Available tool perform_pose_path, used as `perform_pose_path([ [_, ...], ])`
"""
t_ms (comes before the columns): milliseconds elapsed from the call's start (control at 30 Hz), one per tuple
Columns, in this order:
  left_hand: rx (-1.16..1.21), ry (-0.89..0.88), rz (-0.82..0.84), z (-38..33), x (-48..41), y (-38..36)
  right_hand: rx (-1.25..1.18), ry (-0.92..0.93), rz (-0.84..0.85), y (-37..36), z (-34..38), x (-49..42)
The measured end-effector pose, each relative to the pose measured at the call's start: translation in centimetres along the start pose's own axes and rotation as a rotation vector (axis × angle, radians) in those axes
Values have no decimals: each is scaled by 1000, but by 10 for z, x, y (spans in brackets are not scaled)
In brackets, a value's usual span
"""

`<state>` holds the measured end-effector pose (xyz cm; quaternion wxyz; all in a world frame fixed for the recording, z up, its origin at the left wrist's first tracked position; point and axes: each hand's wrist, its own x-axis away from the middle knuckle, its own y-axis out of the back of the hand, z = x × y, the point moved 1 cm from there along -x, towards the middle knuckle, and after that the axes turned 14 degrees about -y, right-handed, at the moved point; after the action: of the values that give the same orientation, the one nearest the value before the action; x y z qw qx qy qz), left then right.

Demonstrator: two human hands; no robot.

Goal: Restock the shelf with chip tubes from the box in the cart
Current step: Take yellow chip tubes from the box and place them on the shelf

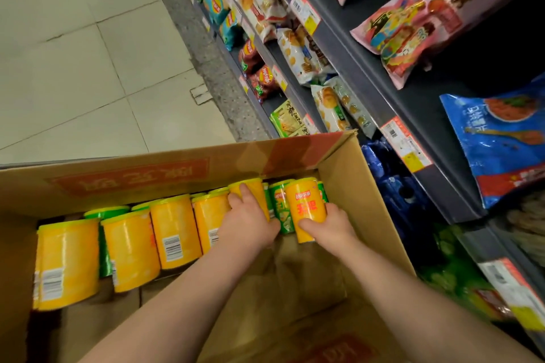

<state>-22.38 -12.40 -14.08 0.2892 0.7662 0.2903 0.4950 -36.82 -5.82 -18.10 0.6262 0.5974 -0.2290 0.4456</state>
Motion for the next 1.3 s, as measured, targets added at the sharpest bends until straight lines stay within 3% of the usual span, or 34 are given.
perform_pose_path([
  [133,-86,14,-43,-5,-5,-2,-63,17,23,1,-19,8],
  [300,2,82,-75,-6,-19,-12,-89,43,61,-1,-35,17],
  [567,411,187,-119,-7,-31,-45,-175,19,94,11,-61,18],
  [667,446,187,-147,-8,-26,-51,-186,29,97,15,-69,19],
  [1300,805,94,-277,-40,117,-39,-286,167,144,47,-91,81],
])
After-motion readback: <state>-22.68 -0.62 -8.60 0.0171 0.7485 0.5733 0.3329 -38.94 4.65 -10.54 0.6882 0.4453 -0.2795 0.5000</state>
